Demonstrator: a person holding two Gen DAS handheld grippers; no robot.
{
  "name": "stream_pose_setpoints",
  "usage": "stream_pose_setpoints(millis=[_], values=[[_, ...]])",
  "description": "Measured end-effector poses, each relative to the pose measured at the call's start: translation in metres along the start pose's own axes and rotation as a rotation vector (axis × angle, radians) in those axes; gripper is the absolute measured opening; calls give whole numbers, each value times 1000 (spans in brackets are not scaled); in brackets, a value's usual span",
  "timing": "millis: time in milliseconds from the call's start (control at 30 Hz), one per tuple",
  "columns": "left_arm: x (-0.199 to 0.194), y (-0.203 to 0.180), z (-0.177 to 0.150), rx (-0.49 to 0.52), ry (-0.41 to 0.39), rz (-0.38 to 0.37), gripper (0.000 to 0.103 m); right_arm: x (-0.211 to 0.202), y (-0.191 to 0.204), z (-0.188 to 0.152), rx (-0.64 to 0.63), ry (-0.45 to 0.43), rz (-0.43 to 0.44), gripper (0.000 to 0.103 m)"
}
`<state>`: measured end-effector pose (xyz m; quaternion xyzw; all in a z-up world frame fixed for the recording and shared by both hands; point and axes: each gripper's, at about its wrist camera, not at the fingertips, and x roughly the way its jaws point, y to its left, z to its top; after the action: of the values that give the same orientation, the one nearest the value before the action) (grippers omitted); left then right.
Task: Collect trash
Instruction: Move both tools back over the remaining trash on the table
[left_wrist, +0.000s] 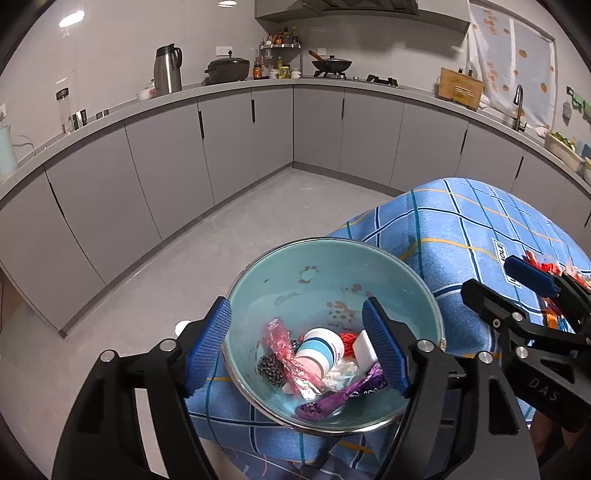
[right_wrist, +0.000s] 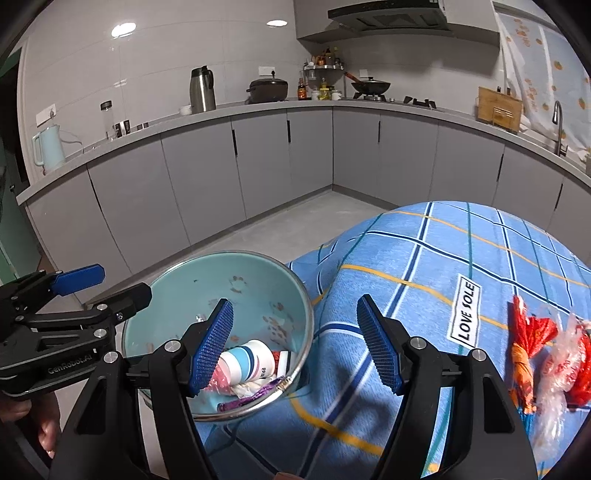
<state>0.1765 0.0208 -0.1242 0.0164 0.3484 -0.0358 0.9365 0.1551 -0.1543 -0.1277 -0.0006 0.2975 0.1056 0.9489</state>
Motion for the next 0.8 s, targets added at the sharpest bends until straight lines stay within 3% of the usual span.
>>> stream_pose_setpoints(millis=[600,800], values=[[-9,-31,-5,52,0,-44,77,-35,-30,-15,18,-15,-66,69],[-12,-55,-4,85,-8,-90,83,-52,-46,-24,36,-19,-114,69]])
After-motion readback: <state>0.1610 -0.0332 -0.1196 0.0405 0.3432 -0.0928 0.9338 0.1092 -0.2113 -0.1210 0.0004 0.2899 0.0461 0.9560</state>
